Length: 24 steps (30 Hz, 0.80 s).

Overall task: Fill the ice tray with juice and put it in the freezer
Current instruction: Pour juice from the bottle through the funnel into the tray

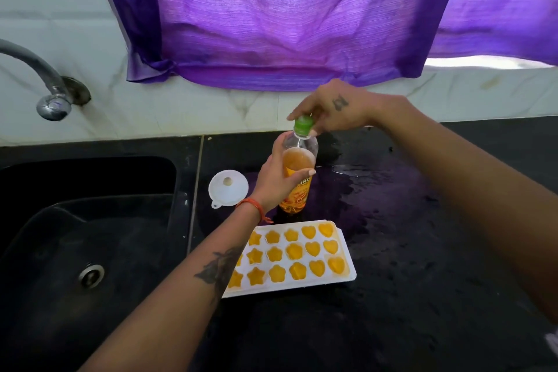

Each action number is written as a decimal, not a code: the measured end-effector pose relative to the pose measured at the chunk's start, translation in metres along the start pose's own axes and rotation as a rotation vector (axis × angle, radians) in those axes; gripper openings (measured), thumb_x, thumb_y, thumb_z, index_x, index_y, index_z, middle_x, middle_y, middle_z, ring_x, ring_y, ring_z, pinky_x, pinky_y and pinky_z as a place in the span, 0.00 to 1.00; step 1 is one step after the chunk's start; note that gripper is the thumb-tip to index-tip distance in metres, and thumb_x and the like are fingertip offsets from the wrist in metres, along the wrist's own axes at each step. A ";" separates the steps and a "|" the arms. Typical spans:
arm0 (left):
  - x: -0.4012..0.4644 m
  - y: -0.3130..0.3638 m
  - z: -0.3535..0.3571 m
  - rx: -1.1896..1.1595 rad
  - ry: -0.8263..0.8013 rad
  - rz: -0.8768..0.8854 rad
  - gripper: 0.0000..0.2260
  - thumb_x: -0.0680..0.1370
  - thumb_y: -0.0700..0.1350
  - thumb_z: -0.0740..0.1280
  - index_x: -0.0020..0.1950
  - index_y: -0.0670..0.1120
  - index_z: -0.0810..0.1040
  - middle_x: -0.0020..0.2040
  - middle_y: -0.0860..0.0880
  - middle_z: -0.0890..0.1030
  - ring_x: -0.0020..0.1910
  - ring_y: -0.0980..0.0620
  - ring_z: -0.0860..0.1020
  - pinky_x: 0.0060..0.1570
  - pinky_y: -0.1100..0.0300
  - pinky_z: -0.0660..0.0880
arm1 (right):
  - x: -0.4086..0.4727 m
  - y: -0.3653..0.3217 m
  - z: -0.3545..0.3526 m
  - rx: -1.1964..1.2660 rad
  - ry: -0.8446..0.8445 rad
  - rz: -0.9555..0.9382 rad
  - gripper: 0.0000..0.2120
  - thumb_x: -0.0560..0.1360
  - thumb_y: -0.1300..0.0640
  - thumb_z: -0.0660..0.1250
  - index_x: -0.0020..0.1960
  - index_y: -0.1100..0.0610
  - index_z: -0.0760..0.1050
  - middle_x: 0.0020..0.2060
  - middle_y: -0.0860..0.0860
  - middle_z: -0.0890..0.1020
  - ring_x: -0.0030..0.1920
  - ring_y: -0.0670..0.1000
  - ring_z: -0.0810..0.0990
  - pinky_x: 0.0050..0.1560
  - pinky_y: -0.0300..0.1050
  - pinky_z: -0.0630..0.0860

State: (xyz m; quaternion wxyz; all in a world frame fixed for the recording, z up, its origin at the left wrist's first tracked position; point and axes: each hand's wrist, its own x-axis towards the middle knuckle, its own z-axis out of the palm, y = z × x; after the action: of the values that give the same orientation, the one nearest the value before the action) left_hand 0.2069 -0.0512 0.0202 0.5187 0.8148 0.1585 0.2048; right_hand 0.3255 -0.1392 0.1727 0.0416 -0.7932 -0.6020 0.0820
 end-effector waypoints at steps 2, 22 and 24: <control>0.000 0.000 0.001 -0.005 0.009 -0.002 0.36 0.72 0.51 0.71 0.73 0.55 0.53 0.68 0.45 0.69 0.62 0.46 0.74 0.58 0.47 0.76 | 0.003 -0.004 0.009 -0.027 0.093 -0.027 0.18 0.74 0.58 0.68 0.64 0.54 0.74 0.57 0.57 0.80 0.53 0.53 0.79 0.51 0.42 0.73; -0.005 0.006 0.003 0.000 0.042 0.027 0.38 0.73 0.49 0.71 0.75 0.53 0.51 0.73 0.48 0.65 0.68 0.47 0.69 0.64 0.48 0.71 | -0.006 -0.014 0.054 -0.271 0.455 0.132 0.22 0.79 0.43 0.55 0.57 0.62 0.72 0.47 0.56 0.79 0.46 0.53 0.77 0.42 0.42 0.67; -0.006 0.006 0.006 0.010 0.035 0.035 0.37 0.73 0.49 0.71 0.75 0.53 0.51 0.73 0.48 0.65 0.69 0.47 0.68 0.65 0.47 0.71 | -0.004 -0.024 0.059 -0.307 0.525 0.310 0.26 0.78 0.39 0.52 0.52 0.61 0.73 0.38 0.54 0.78 0.37 0.51 0.75 0.38 0.41 0.66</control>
State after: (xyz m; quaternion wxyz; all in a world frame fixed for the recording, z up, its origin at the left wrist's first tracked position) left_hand 0.2052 -0.0608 0.0229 0.5079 0.8165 0.1541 0.2272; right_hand 0.2906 -0.1384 0.1186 0.0626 -0.8664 -0.4482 -0.2112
